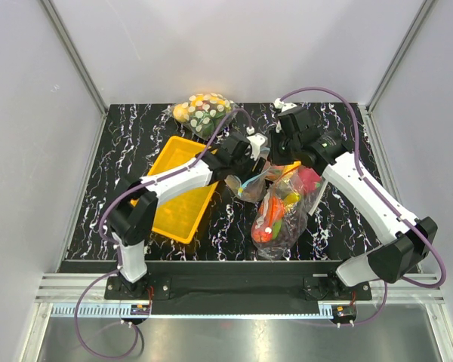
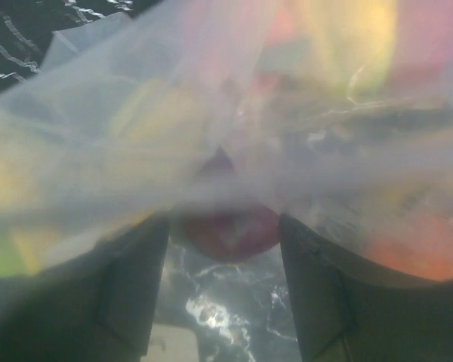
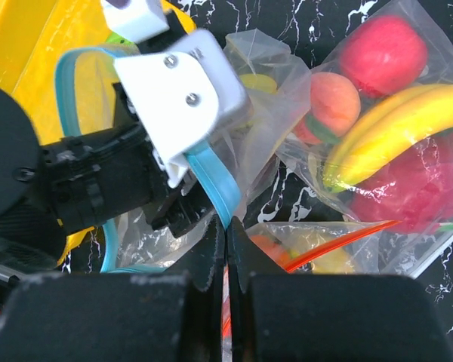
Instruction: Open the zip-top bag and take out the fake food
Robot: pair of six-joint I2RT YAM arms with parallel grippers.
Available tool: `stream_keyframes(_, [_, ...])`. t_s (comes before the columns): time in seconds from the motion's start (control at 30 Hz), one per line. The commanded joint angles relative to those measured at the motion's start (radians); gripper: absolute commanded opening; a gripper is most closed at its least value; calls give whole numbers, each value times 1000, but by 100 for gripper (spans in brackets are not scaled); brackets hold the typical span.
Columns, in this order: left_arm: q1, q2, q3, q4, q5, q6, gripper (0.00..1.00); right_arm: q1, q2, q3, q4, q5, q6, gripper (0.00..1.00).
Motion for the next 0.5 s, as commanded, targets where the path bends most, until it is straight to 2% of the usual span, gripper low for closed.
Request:
stream_keyframes(0.0, [-15, 34, 21, 84, 55, 26, 64, -17, -4, 41, 25, -19, 7, 0])
stream_keyframes(0.3, [-16, 105, 41, 67, 54, 23, 64, -31, -6, 31, 29, -34, 13, 0])
stream_keyframes(0.47, [-21, 145, 59, 52, 53, 29, 69, -34, -7, 30, 29, -37, 15, 0])
